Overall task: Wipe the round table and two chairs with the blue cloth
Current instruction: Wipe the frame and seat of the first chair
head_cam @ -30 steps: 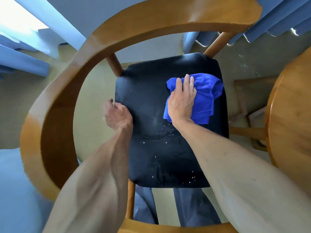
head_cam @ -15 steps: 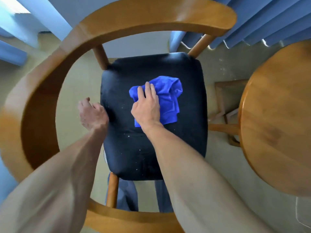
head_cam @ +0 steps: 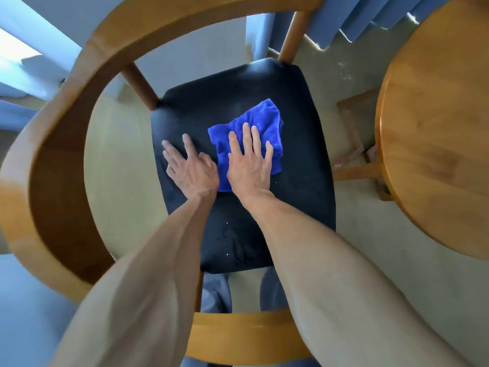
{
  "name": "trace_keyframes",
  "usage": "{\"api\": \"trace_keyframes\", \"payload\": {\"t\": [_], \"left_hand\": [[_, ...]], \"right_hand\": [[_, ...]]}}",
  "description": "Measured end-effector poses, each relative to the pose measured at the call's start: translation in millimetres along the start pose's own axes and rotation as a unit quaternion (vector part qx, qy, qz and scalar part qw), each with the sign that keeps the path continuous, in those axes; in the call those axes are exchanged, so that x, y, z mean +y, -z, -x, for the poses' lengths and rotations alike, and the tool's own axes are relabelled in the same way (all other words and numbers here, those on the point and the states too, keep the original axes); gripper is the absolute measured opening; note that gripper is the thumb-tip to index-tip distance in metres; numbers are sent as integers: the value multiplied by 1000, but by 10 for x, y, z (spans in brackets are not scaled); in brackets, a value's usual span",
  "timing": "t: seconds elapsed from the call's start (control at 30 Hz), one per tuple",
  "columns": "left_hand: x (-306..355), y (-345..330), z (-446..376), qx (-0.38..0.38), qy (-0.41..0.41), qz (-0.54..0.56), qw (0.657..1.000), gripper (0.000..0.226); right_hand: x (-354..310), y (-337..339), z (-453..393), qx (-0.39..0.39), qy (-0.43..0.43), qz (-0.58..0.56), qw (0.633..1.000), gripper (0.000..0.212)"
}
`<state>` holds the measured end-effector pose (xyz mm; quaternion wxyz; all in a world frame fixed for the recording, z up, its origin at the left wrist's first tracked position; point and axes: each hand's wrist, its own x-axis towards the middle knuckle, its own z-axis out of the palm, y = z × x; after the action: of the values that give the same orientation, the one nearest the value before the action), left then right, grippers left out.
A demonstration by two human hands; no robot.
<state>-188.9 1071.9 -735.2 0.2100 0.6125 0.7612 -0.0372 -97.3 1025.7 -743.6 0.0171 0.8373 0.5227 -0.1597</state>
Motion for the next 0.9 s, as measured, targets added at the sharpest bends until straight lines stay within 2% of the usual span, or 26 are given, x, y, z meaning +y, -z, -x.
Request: {"api": "trace_keyframes", "payload": {"t": [0.13,0.2,0.33,0.47,0.57,0.77,0.9], "left_hand": [[-98,-44,184,11,133,30,991,58],[-125,-30,304,9,169,47,984,58],[-109,-19,485,4,173,32,984,57],[-102,-76,649,-6,162,14,987,57],[-159,-139,775,-12,186,29,982,58],[-466,-188,961,-43,230,55,971,58],[-676,-83,893,-60,210,65,974,55]], "right_hand": [[310,70,69,-5,6,5,1000,62],[540,130,107,-9,-4,6,1000,60],[994,170,220,-6,-41,20,999,55],[1215,150,399,11,-145,-27,989,49],[1302,142,456,18,-145,-45,988,49],[999,155,417,47,-210,-138,967,48],[850,141,518,42,-198,-120,972,45]]}}
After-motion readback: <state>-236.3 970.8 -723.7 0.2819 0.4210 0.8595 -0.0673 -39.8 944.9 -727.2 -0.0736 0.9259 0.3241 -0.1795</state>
